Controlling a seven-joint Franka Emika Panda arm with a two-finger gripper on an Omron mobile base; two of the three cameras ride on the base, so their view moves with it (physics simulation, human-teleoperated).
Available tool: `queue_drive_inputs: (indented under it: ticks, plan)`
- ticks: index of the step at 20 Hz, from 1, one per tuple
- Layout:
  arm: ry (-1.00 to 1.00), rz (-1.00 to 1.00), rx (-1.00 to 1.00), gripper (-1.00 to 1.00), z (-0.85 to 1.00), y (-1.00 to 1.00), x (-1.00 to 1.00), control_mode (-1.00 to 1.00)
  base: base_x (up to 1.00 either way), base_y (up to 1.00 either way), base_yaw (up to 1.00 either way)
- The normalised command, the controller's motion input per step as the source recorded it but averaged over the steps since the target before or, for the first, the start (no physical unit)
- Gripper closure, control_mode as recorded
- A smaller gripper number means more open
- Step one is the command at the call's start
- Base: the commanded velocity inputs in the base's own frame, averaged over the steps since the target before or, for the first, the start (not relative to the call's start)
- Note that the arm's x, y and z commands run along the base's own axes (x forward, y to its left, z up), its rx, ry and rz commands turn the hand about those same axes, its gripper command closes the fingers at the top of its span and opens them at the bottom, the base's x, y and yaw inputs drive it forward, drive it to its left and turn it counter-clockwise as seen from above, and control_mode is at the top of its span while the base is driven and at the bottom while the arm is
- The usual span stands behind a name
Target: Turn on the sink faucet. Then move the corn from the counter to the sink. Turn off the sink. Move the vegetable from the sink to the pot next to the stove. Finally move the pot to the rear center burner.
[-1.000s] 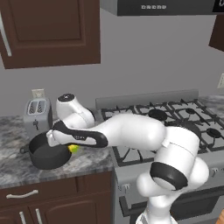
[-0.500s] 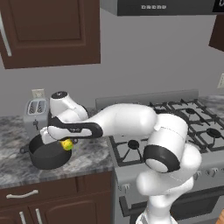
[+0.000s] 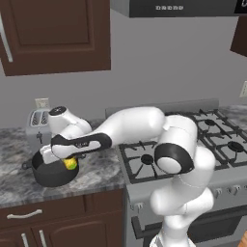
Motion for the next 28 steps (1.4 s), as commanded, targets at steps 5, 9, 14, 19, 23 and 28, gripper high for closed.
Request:
queue_drive_inputs:
  ticks: [5, 9, 14, 19, 23, 28]
  plan:
    - [0.03, -0.08, 0.0, 1.0, 0.0, 0.18, 0.17, -1.0, 0.0, 0.0, 0.0]
    - [0.0, -0.09, 0.0, 1.0, 0.0, 0.29, 0.14, -1.0, 0.0, 0.0, 0.0]
    - [0.0, -0.08, 0.0, 1.0, -0.01, 0.2, 0.19, -1.0, 0.0, 0.0, 0.0]
    - [0.0, -0.05, 0.0, 1.0, -0.26, 0.04, 0.29, -1.0, 0.0, 0.0, 0.0]
    - [0.0, -0.01, -0.01, 1.0, -0.38, 0.0, 0.21, -1.0, 0.0, 0.0, 0.0]
    - [0.0, -0.02, 0.0, 1.0, -0.26, 0.04, 0.15, -1.0, 0.0, 0.0, 0.0]
